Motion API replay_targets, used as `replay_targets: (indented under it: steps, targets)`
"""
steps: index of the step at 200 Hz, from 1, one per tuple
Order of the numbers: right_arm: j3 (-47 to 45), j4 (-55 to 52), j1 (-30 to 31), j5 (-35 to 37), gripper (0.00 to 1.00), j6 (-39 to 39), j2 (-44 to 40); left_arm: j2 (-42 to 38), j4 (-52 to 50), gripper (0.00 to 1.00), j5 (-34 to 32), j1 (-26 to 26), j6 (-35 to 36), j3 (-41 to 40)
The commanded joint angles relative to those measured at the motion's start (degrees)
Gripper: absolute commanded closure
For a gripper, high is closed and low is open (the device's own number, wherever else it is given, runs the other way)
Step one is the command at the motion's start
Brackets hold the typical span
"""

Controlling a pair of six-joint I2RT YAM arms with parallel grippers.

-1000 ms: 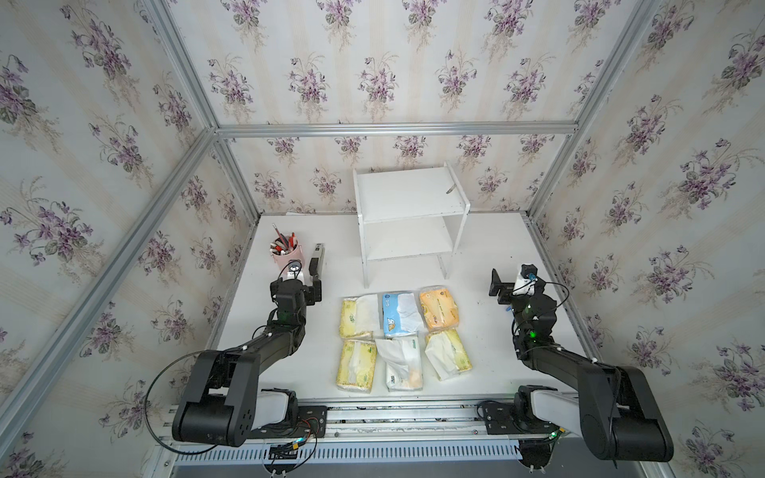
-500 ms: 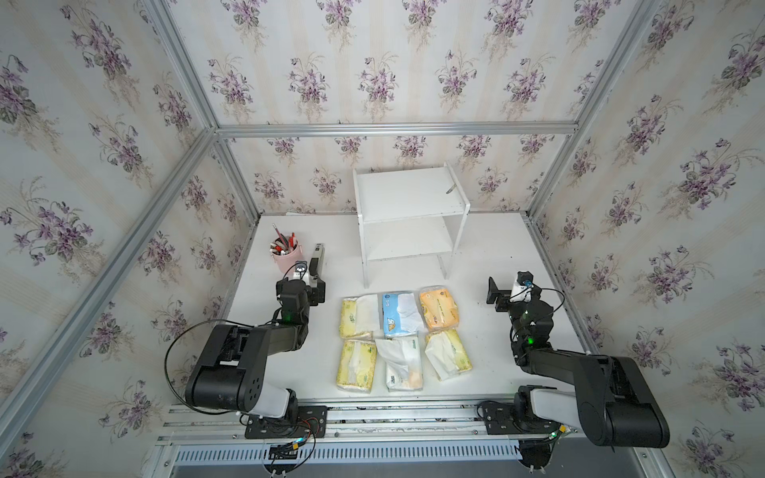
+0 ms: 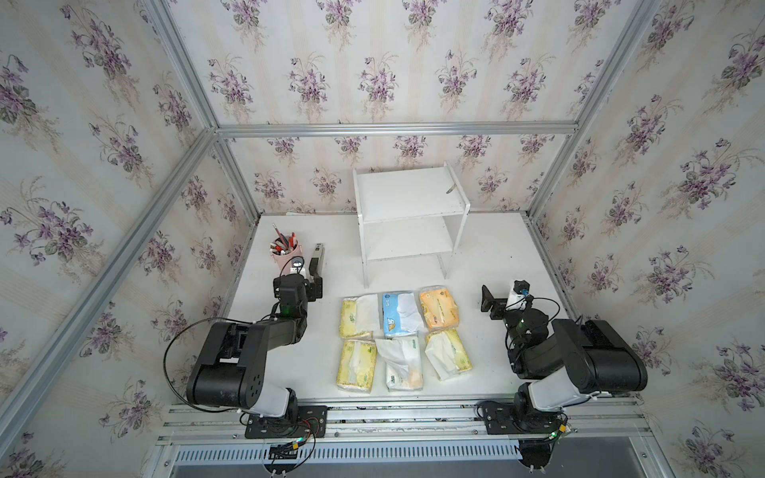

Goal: Remove the tissue boxes from the shelf
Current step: Reset both arms

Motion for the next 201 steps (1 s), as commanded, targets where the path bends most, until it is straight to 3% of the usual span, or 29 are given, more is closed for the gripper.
replay_targets:
  steps: [1,16,27,37,201]
  targets:
    - [5.6,-3.5,0.0,4.2,0.00,2.7,-1.2,0.0,-0.3,0.01,0.0,0.0,-0.5,0.2]
    - [10.8,-13.4,1.9,7.2,0.00,1.3,-0.8,0.1,-0.4,0.01,0.0,0.0,-0.4,0.3]
    - [10.0,-9.1,2.3,7.6,0.00,0.9,0.5,0.0,-0.3,0.01,0.0,0.0,-0.4,0.2]
    - [10.6,-12.7,2.2,7.6,0.00,1.1,-0.6,0.1,-0.4,0.01,0.0,0.0,-0.4,0.3]
    - [10.3,-11.3,2.8,8.3,0.00,0.6,-0.3,0.1,-0.4,0.01,0.0,0.0,-0.5,0.3]
